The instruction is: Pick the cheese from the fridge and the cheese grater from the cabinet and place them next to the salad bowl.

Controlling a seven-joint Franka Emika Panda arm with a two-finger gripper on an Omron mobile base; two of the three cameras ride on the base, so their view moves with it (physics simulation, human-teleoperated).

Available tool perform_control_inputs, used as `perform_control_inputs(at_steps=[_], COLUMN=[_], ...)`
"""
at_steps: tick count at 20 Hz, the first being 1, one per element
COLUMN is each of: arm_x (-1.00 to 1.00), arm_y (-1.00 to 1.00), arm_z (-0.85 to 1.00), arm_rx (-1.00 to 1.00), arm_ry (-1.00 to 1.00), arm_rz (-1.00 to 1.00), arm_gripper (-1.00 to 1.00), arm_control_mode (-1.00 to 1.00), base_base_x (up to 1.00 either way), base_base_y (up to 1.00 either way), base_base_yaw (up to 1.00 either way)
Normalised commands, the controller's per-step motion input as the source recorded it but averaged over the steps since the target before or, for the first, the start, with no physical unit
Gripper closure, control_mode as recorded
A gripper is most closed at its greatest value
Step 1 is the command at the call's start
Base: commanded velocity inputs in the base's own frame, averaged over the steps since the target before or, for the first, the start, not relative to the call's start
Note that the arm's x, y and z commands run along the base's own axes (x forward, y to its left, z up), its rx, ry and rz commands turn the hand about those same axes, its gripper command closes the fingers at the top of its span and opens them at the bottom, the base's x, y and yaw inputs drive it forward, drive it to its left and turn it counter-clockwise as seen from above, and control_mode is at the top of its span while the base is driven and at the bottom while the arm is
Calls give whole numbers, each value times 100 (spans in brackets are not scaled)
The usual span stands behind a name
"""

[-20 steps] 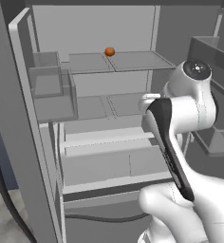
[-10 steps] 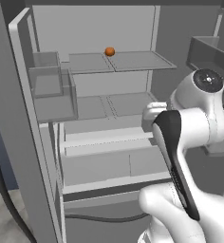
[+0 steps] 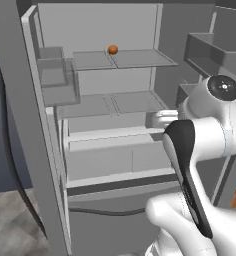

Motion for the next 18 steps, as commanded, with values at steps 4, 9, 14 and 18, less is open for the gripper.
perform_control_inputs(at_steps=[4, 9, 14, 18], arm_x=[0, 0, 0, 0], arm_y=[0, 0, 0, 0], arm_z=[0, 0, 0, 0], arm_rx=[0, 0, 0, 0], arm_ry=[0, 0, 0, 0], arm_rz=[0, 0, 0, 0], arm_gripper=[100, 100, 100, 100], arm_control_mode=[100, 100, 100, 100], base_base_x=[-82, -68, -15, -7], base_base_y=[1, 10, -3, -33], base_base_yaw=[2, 8, 49, 62])
